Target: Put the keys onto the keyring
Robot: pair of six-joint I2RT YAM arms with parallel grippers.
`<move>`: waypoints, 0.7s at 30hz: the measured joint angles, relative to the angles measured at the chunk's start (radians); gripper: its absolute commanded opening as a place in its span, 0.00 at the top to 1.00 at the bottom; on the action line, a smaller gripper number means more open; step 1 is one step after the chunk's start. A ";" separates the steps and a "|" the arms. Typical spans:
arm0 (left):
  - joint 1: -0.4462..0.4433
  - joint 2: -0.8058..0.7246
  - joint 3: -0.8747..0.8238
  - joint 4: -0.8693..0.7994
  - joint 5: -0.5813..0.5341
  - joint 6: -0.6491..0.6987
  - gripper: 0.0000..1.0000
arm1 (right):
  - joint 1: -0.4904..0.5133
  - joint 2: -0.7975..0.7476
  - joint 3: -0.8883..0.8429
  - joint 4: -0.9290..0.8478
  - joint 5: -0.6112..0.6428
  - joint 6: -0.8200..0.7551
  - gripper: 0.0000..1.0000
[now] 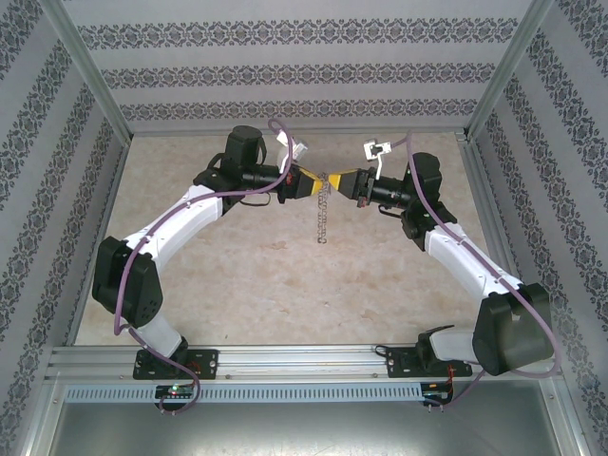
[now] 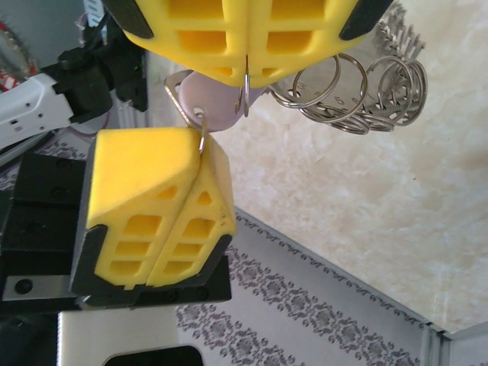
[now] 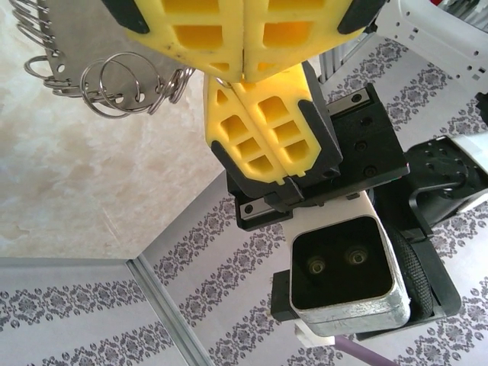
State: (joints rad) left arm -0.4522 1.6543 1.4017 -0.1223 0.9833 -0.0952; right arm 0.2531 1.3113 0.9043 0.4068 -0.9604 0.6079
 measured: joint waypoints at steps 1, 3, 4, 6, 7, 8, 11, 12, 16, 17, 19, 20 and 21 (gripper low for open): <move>0.000 0.000 0.003 -0.018 -0.014 0.020 1.00 | -0.001 -0.005 0.000 -0.010 0.000 -0.005 1.00; 0.000 0.000 0.011 -0.057 -0.044 0.059 1.00 | -0.005 -0.021 -0.003 -0.023 0.000 -0.011 1.00; 0.000 0.000 0.015 -0.073 -0.059 0.078 1.00 | -0.009 -0.033 -0.007 -0.026 0.000 -0.012 1.00; 0.000 0.000 0.022 -0.095 -0.085 0.110 1.00 | -0.016 -0.061 -0.016 -0.036 0.000 -0.016 1.00; 0.000 0.000 0.026 -0.104 -0.099 0.124 1.00 | -0.021 -0.074 -0.021 -0.039 0.000 -0.018 1.00; 0.000 0.000 0.028 -0.109 -0.108 0.136 1.00 | -0.025 -0.085 -0.025 -0.041 0.001 -0.021 1.00; 0.000 -0.004 0.032 -0.117 -0.134 0.167 1.00 | -0.035 -0.111 -0.033 -0.050 0.001 -0.037 1.00; 0.000 -0.005 0.036 -0.120 -0.141 0.174 1.00 | -0.041 -0.114 -0.034 -0.053 0.001 -0.040 1.00; -0.004 -0.005 0.077 -0.135 -0.151 0.195 1.00 | -0.042 -0.109 -0.035 -0.064 0.000 -0.064 1.00; -0.005 -0.005 0.090 -0.139 -0.150 0.197 1.00 | -0.042 -0.105 -0.035 -0.064 0.000 -0.068 1.00; -0.008 -0.005 0.119 -0.140 -0.140 0.198 1.00 | -0.042 -0.087 -0.034 -0.064 -0.001 -0.080 1.00; -0.008 -0.005 0.129 -0.140 -0.134 0.197 1.00 | -0.041 -0.075 -0.033 -0.063 -0.002 -0.085 1.00; -0.008 -0.005 0.135 -0.140 -0.124 0.196 1.00 | -0.041 -0.062 -0.032 -0.064 -0.003 -0.089 1.00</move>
State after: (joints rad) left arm -0.4603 1.6497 1.5372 -0.2623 0.8597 0.1013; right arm 0.2119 1.2491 0.8726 0.3431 -0.9630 0.5190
